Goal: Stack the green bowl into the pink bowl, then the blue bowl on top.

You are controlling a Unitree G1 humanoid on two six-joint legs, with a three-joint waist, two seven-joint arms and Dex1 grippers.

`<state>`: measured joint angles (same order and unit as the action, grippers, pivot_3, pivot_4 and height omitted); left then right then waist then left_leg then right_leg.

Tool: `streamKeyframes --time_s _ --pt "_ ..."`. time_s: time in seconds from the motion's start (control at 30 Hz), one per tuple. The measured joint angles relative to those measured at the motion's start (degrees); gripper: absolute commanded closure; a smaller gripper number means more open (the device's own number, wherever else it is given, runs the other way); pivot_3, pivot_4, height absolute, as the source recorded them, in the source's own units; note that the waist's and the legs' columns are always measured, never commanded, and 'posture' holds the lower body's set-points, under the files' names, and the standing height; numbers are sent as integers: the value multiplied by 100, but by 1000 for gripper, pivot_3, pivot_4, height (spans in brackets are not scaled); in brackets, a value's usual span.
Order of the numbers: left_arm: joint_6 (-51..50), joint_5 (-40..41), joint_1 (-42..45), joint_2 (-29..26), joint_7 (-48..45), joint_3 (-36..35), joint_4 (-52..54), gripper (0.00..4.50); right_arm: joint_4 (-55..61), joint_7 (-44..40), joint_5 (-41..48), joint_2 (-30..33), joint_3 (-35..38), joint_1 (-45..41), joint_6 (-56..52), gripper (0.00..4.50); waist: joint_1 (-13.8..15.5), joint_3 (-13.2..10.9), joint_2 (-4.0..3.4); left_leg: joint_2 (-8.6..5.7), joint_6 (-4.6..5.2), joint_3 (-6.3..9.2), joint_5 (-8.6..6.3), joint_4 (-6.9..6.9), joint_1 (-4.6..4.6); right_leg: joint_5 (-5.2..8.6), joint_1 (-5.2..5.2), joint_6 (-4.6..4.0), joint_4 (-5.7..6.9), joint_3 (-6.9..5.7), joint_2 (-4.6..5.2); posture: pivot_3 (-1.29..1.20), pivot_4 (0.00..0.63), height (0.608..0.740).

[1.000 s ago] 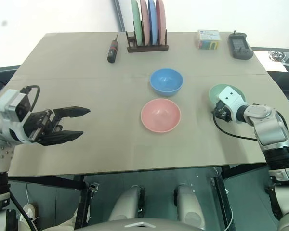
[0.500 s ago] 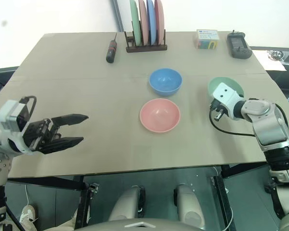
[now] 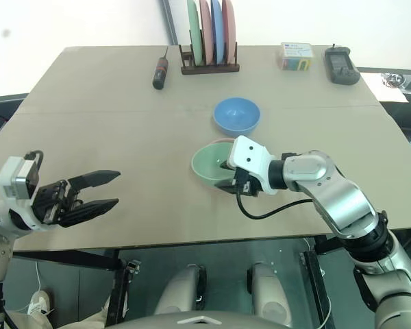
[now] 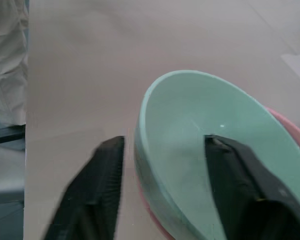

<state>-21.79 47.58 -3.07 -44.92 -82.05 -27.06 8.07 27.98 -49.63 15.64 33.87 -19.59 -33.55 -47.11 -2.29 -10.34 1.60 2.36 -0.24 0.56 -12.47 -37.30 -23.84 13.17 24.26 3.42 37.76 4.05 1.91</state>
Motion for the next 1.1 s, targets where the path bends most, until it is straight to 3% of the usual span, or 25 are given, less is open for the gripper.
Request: streamKeyframes --time_s 0.07,0.17,0.3,0.37,0.4,0.43,0.53,0.63,0.73,0.83,0.93,1.1 --pt "0 41 -78 27 62 -28 74 842 -123 49 84 -163 96 -117 48 61 -8 -1 -1 0 0 0 0 0 0 0 0 0 1 0 0 0 150 740" --pt "-1 111 -177 46 130 -66 195 842 -328 179 103 -243 520 -468 429 61 -12 -1 -1 1 0 -2 0 0 0 0 1 1 1 0 0 0 150 740" --pt "-27 229 -321 114 248 -201 333 842 -1529 -217 -344 260 658 -1200 1807 61 4 -1 -1 0 0 -5 0 0 1 0 -1 1 -7 -1 1 0 150 740" --pt "-39 279 -418 162 305 -224 442 842 -2601 -391 -876 459 445 -1604 2804 61 -15 -1 0 0 0 -12 0 0 7 0 -3 1 -7 3 2 0 150 740" --pt "-48 331 -449 177 358 -230 508 842 -3988 -443 -1413 412 154 -2120 3863 61 -24 -1 0 1 0 -13 0 0 8 -1 -3 0 -6 3 1 0 150 740" --pt "-48 339 -443 177 368 -231 534 842 -4286 -439 -1537 392 126 -2190 4078 61 -39 -2 1 2 0 -15 0 3 8 -1 0 0 -6 6 -2 0 150 740" --pt "-57 418 -618 187 478 -351 723 842 -6394 -210 -2383 -98 -415 -2794 5752 61 -119 -3 1 6 0 -12 0 17 6 -3 7 -2 -2 6 -8 0 150 740" --pt "-100 491 -881 195 619 -526 976 842 -8065 238 -3096 -658 -821 -3231 6873 61 -183 -7 -1 3 -1 -14 0 29 -7 -14 22 15 -3 11 -5 0 150 740" --pt "-118 554 -1106 215 704 -720 1113 842 -8762 462 -3400 -909 -951 -3423 7339 61 -185 -9 -1 2 -2 -14 0 38 -8 -14 25 15 -5 11 -3 0 150 740" --pt "-137 650 -1407 274 787 -924 1299 842 -9362 752 -3716 -1148 -1010 -3614 7637 751 -183 -9 -1 0 -2 -14 0 42 -7 -7 28 3 -4 11 -1 0 150 740" --pt "-148 746 -1641 342 889 -1101 1476 842 -9829 1029 -4025 -1328 -1093 -3739 7757 1765 -168 -9 -2 0 -2 -13 1 40 -3 -2 27 -7 1 11 -1 0 150 740" --pt "-123 816 -1840 576 1216 -1300 1665 842 -10107 1256 -4289 -1375 -1093 -3762 7898 4025 -178 -9 -2 0 -3 -12 1 36 2 -1 22 -7 5 12 -3 0 150 740"
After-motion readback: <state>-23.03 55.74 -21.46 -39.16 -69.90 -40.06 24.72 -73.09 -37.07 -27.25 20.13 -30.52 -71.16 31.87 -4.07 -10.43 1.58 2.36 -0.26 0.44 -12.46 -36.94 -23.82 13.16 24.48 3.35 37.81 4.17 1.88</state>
